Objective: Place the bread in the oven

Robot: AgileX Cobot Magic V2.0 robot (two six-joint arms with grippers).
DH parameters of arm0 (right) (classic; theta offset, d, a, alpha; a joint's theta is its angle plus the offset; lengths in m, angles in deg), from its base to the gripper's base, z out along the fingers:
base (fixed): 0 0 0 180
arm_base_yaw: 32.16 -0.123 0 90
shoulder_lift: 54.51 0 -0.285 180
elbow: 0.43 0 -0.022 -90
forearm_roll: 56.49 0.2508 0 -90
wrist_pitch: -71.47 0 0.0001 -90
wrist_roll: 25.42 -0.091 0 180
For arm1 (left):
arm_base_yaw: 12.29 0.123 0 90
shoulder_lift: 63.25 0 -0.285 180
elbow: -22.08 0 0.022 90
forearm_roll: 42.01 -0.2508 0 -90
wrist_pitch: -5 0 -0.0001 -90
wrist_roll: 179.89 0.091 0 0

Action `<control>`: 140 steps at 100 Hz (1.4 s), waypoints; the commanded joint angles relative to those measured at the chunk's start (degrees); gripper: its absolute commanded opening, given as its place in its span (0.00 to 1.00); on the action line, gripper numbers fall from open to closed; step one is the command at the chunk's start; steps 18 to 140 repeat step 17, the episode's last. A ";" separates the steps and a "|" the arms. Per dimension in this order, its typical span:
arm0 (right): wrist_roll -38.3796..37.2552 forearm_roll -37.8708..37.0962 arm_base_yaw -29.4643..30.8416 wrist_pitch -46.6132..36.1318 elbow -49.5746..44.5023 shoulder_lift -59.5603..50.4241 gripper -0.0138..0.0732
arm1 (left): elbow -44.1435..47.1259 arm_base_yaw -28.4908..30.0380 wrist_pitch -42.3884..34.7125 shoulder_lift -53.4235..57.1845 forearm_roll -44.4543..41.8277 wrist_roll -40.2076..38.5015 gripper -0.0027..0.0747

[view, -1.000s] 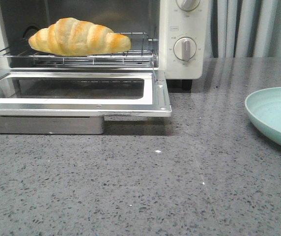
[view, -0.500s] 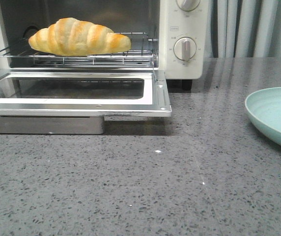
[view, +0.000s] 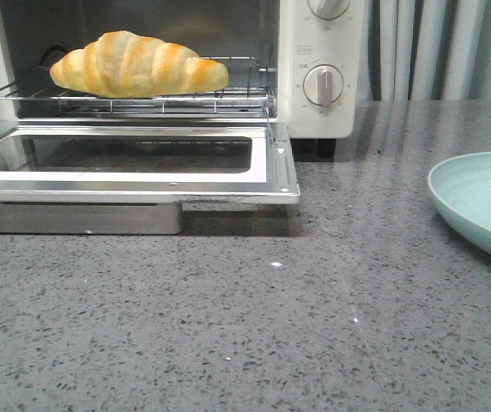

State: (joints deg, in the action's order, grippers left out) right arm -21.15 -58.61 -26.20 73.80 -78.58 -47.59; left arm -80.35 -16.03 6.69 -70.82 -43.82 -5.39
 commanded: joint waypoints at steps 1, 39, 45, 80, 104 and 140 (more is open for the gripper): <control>0.62 -0.05 0.29 -4.18 -0.47 -0.93 0.10 | 1.28 0.17 -4.30 1.69 0.58 -0.14 0.01; 0.62 -0.05 0.29 -4.18 -0.47 -0.93 0.10 | 1.28 0.17 -4.30 1.69 0.58 -0.14 0.01; 0.62 -0.05 0.29 -4.18 -0.47 -0.93 0.10 | 1.28 0.17 -4.30 1.69 0.58 -0.14 0.01; 0.62 -0.05 0.29 -4.18 -0.47 -0.93 0.10 | 1.28 0.17 -4.30 1.69 0.58 -0.14 0.01; 0.62 -0.05 0.29 -4.18 -0.47 -0.93 0.10 | 1.28 0.17 -4.30 1.69 0.58 -0.14 0.01; 0.62 -0.05 0.29 -4.18 -0.47 -0.93 0.10 | 1.28 0.17 -4.30 1.69 0.58 -0.14 0.01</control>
